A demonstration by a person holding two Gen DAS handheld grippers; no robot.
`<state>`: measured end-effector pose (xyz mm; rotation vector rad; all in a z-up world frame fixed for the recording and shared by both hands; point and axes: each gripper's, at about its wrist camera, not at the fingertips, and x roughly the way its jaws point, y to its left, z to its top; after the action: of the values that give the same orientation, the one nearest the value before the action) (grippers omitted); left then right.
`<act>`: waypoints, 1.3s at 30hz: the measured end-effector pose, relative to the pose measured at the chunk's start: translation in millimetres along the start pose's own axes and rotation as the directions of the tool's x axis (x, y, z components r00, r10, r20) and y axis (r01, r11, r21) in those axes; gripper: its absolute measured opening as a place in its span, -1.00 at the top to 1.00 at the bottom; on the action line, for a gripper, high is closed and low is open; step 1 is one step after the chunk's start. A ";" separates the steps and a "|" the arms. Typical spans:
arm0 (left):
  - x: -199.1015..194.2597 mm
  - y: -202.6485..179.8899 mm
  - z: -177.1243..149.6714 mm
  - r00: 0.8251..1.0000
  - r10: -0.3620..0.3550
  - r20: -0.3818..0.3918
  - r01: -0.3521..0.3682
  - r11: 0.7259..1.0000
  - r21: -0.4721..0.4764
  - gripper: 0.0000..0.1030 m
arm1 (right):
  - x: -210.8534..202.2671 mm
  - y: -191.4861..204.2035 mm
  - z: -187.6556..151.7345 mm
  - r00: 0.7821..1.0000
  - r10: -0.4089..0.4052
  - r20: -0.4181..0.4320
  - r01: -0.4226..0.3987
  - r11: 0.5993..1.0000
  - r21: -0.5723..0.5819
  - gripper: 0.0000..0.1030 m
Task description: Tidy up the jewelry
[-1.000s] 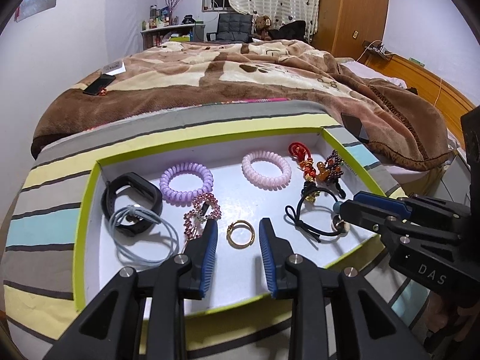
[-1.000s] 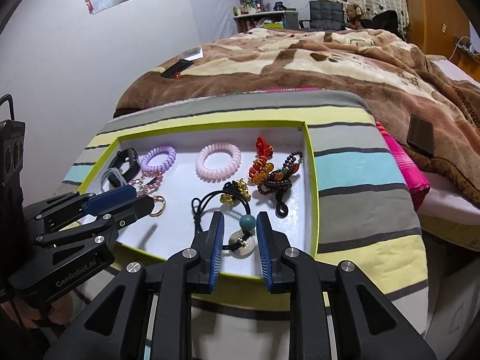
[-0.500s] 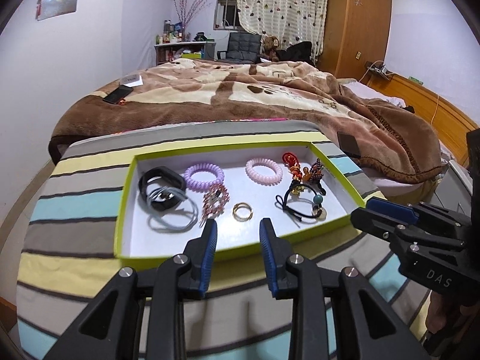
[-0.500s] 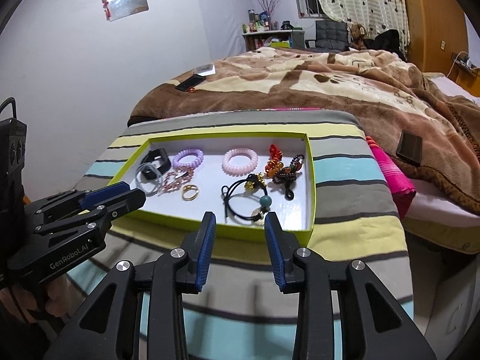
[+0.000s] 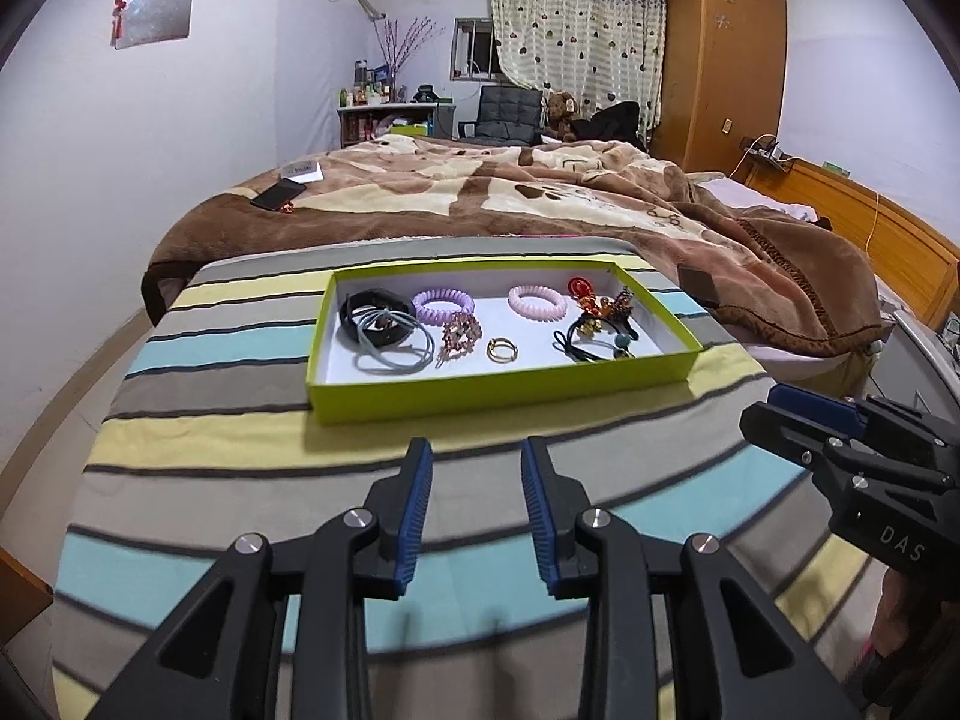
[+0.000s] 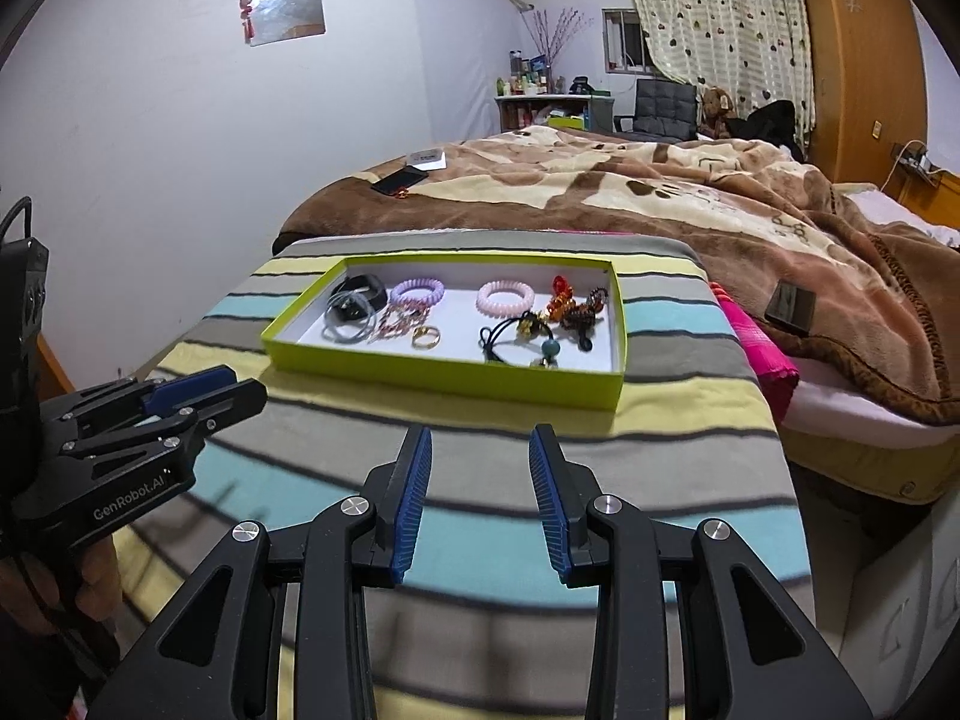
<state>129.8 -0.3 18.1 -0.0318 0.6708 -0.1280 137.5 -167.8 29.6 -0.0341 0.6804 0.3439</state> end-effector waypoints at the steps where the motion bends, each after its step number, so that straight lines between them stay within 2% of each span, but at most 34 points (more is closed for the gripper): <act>1: -5.2 -0.9 -3.6 1.000 0.004 0.008 -0.004 1.000 0.004 0.28 | -4.7 2.1 -4.7 1.000 0.000 0.004 0.000 1.000 -0.002 0.32; 6: -26.5 -8.3 -19.5 0.999 0.014 0.034 -0.015 0.999 0.031 0.27 | -22.0 8.2 -23.6 1.000 0.000 0.014 0.000 1.000 0.000 0.32; 15: -55.2 -9.7 -39.8 0.997 0.033 0.066 -0.035 0.999 0.017 0.27 | -49.1 13.3 -42.7 0.998 -0.028 0.058 0.028 1.000 0.005 0.30; 22: -60.0 -12.3 -51.4 0.997 0.041 0.059 -0.043 0.999 0.019 0.27 | -54.3 22.4 -50.2 0.997 -0.040 0.063 0.041 0.999 -0.015 0.29; 39: -64.4 -9.0 -57.1 0.995 0.053 0.083 -0.053 0.999 0.004 0.27 | -60.5 24.8 -53.8 0.996 -0.047 0.077 0.049 0.998 -0.027 0.29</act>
<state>43.4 -0.3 13.9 -0.0132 0.5874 -0.0773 52.9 -170.2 27.3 -0.0641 0.5977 0.3075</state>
